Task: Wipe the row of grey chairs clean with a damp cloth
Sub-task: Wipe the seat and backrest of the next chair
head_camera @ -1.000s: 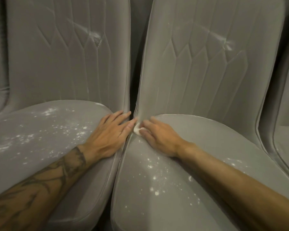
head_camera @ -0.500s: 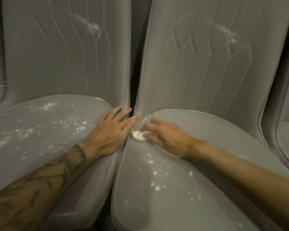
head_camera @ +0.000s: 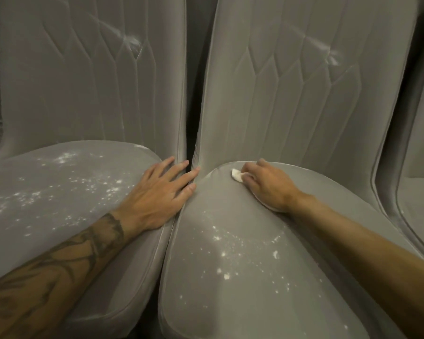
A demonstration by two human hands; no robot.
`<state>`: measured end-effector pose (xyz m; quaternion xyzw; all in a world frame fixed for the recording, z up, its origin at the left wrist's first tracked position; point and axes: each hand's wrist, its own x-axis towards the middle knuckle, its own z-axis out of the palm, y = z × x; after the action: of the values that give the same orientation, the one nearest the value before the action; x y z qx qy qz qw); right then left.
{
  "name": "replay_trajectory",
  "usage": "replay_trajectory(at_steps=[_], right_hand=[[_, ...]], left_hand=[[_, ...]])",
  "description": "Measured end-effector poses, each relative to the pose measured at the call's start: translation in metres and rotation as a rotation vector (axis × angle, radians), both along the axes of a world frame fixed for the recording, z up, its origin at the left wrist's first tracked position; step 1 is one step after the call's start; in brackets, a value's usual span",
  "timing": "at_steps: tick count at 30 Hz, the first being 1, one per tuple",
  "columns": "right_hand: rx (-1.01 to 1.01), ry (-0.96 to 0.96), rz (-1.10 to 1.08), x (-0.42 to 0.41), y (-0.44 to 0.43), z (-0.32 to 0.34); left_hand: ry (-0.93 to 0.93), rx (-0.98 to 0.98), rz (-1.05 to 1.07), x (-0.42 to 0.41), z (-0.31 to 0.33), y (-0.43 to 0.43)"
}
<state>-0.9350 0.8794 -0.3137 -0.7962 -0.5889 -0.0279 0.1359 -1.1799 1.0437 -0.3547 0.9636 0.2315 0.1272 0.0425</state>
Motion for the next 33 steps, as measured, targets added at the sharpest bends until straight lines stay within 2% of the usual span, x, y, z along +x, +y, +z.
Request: replay_trajectory(at_steps=[1,4,6,8,11,12,16,18,20,23,25,28,30,31,33], right_hand=[[0.021,-0.003,0.026,-0.011,0.002,-0.002],[0.087,0.021,0.334,-0.06,-0.007,-0.015],[0.038,0.006,0.412,-0.058,-0.013,-0.011],[0.003,-0.058,0.331,-0.033,-0.007,-0.005],[-0.008,-0.049,-0.031,-0.002,0.004,-0.002],[0.01,-0.054,-0.063,-0.005,0.007,-0.004],[0.039,-0.032,0.242,-0.032,-0.007,-0.016],[-0.005,-0.097,0.263,-0.007,-0.02,-0.007],[-0.056,-0.173,0.056,0.034,-0.028,0.0],[-0.057,-0.084,-0.315,0.064,-0.037,0.001],[-0.004,-0.072,-0.294,0.048,-0.035,-0.006],[0.045,-0.001,0.021,0.013,-0.049,-0.017],[0.002,-0.014,0.141,0.017,-0.061,-0.012],[-0.015,-0.043,0.123,0.031,-0.064,-0.01],[-0.044,-0.067,-0.106,0.066,-0.067,-0.005]], left_hand=[[-0.001,-0.004,0.002,0.0,0.001,0.0],[0.002,-0.003,0.014,0.002,0.001,0.0],[0.011,0.008,0.019,0.002,0.001,0.0],[0.018,0.019,0.015,0.0,0.0,0.0],[0.024,0.015,0.015,0.001,0.001,-0.001],[0.021,0.011,0.017,0.0,0.002,-0.001],[0.02,0.011,0.007,0.001,0.0,0.001],[0.018,0.021,0.008,0.0,-0.002,0.004],[0.026,0.025,0.002,0.0,-0.002,0.003],[0.026,0.036,0.014,0.001,-0.002,0.003],[0.022,0.035,0.013,0.0,-0.002,0.003],[0.02,0.035,0.0,0.0,-0.003,0.003],[0.017,0.044,0.001,-0.001,-0.005,0.005],[0.018,0.048,0.001,-0.002,-0.005,0.006],[0.015,0.049,0.0,-0.001,-0.005,0.005]])
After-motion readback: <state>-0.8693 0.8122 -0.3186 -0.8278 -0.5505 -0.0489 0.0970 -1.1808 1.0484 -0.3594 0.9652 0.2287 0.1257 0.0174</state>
